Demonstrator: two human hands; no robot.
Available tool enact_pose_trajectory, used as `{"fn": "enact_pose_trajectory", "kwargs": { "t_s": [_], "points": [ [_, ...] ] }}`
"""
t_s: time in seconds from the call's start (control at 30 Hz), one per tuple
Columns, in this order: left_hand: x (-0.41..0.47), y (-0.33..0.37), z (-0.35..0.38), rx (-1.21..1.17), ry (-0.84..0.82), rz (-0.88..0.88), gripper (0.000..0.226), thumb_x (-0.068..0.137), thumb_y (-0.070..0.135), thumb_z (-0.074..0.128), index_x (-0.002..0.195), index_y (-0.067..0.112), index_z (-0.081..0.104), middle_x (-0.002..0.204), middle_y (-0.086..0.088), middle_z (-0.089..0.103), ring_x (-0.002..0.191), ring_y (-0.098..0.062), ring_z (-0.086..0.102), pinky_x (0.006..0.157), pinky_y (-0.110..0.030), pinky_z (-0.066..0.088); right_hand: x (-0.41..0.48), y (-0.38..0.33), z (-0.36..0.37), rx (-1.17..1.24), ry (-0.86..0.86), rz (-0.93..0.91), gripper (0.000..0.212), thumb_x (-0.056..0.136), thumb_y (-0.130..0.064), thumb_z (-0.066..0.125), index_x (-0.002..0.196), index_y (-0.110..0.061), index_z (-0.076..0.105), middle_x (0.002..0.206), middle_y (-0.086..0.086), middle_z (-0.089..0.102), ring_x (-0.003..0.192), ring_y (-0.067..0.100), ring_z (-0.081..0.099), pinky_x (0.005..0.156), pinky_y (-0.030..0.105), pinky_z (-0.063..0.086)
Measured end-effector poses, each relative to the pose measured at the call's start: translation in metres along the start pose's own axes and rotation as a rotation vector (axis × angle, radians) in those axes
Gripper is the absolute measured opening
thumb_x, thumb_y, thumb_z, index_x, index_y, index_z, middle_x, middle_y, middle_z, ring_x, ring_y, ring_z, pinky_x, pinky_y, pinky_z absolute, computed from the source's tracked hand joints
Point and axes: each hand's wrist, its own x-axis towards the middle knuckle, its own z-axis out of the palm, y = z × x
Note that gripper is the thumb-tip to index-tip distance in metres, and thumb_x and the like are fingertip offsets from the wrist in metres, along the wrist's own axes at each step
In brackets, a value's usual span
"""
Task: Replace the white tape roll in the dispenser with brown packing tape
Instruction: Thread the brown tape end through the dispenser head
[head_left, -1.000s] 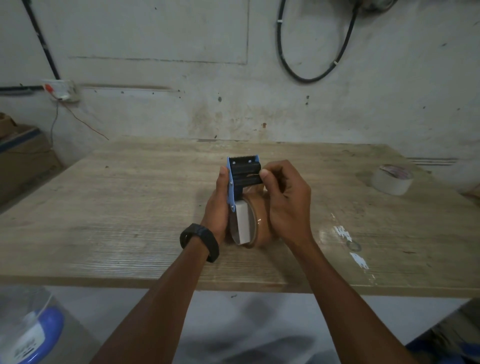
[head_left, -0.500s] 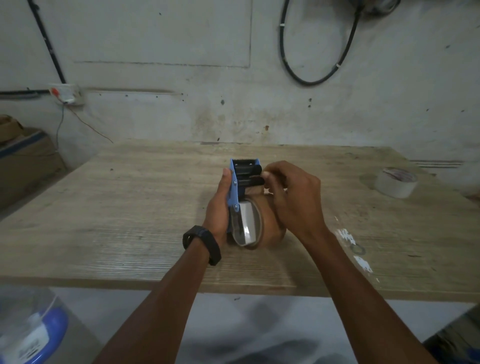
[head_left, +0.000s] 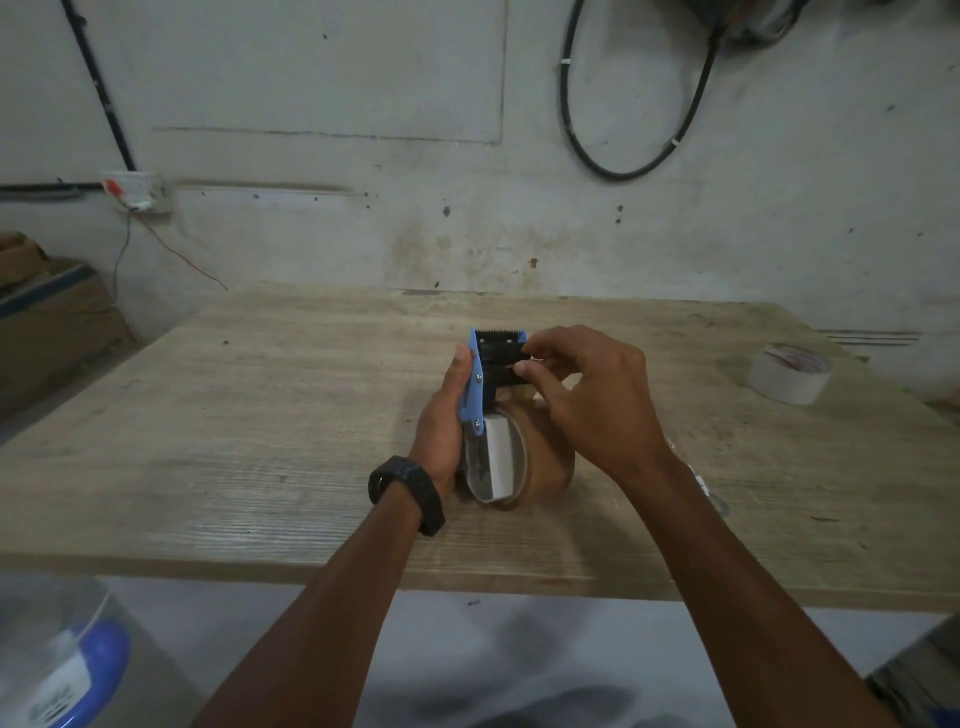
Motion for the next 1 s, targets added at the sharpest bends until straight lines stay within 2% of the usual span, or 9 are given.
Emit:
{"fn": "enact_pose_trajectory", "kwargs": {
  "t_s": [0.1,0.2,0.37,0.43,0.5,0.6,0.7,0.9,1.0],
  "points": [
    [-0.001,0.0,0.0,0.01,0.011,-0.001,0.056,0.081,0.07,0.05,0.112,0.031,0.074,0.115,-0.012,0.075,0.107,-0.033,0.071,0.104,-0.054,0.049,0.004,0.004,-0.002,-0.056,-0.042,-0.047,0.011,0.082,-0.003,0.075,0.091,-0.009,0.076,0.084,0.005,0.075,0.073,0.016,0.068,0.073,0.026,0.055],
    [0.001,0.0,-0.002,0.018,-0.013,0.005,0.06,0.074,0.076,0.056,0.11,0.033,0.075,0.118,-0.013,0.073,0.11,-0.035,0.069,0.105,-0.057,0.046,0.008,0.003,-0.004,-0.109,-0.099,-0.08,0.012,0.083,-0.001,0.073,0.092,-0.007,0.077,0.085,0.008,0.077,0.074,0.019,0.071,0.073,0.024,0.052],
    [0.002,-0.001,-0.002,0.005,-0.023,-0.005,0.068,0.064,0.082,0.062,0.111,0.035,0.075,0.119,-0.014,0.073,0.111,-0.036,0.069,0.105,-0.059,0.046,0.012,-0.002,-0.008,-0.171,-0.187,-0.066,0.02,0.086,-0.001,0.071,0.105,-0.008,0.074,0.092,0.009,0.078,0.08,0.021,0.073,0.076,0.025,0.054],
    [0.003,-0.001,-0.003,0.006,-0.017,-0.006,0.07,0.065,0.081,0.062,0.114,0.032,0.073,0.119,-0.016,0.072,0.111,-0.038,0.068,0.105,-0.059,0.046,0.013,-0.004,-0.01,-0.212,-0.237,-0.094,0.026,0.086,0.0,0.07,0.112,-0.006,0.071,0.097,0.011,0.077,0.084,0.024,0.073,0.079,0.031,0.056],
    [0.002,0.0,-0.002,0.012,0.001,0.001,0.064,0.072,0.076,0.059,0.113,0.03,0.074,0.116,-0.015,0.074,0.108,-0.036,0.07,0.102,-0.055,0.049,0.012,-0.005,-0.011,-0.269,-0.284,-0.134,0.031,0.085,0.0,0.071,0.116,-0.006,0.069,0.099,0.012,0.076,0.087,0.026,0.072,0.08,0.034,0.057],
    [0.0,0.001,-0.001,0.033,0.017,0.008,0.052,0.079,0.068,0.051,0.107,0.031,0.074,0.111,-0.012,0.076,0.103,-0.031,0.072,0.094,-0.046,0.054,0.006,-0.003,-0.011,-0.34,-0.29,-0.212,0.03,0.075,0.004,0.079,0.102,-0.006,0.073,0.088,0.012,0.076,0.077,0.026,0.072,0.069,0.028,0.052],
    [-0.001,0.001,0.0,0.053,0.017,0.006,0.055,0.08,0.071,0.049,0.108,0.031,0.075,0.111,-0.012,0.076,0.104,-0.032,0.072,0.099,-0.049,0.052,0.002,-0.002,-0.011,-0.374,-0.269,-0.243,0.036,0.062,0.007,0.087,0.093,-0.006,0.074,0.082,0.011,0.075,0.071,0.025,0.072,0.065,0.025,0.05],
    [0.0,0.001,-0.002,-0.002,0.021,0.012,0.052,0.078,0.07,0.053,0.102,0.031,0.078,0.112,-0.013,0.075,0.105,-0.033,0.071,0.103,-0.053,0.049,0.01,0.0,-0.006,-0.472,-0.443,-0.235,0.035,0.076,-0.005,0.08,0.107,-0.013,0.067,0.094,0.005,0.07,0.083,0.019,0.063,0.072,0.032,0.056],
    [0.003,-0.001,-0.003,0.002,0.017,0.024,0.062,0.069,0.079,0.061,0.107,0.033,0.077,0.116,-0.014,0.074,0.11,-0.036,0.069,0.106,-0.057,0.046,0.016,0.0,-0.003,-0.488,-0.488,-0.201,0.026,0.088,-0.01,0.069,0.113,-0.015,0.062,0.101,0.004,0.065,0.081,0.012,0.05,0.073,0.026,0.048]
  ]
}}
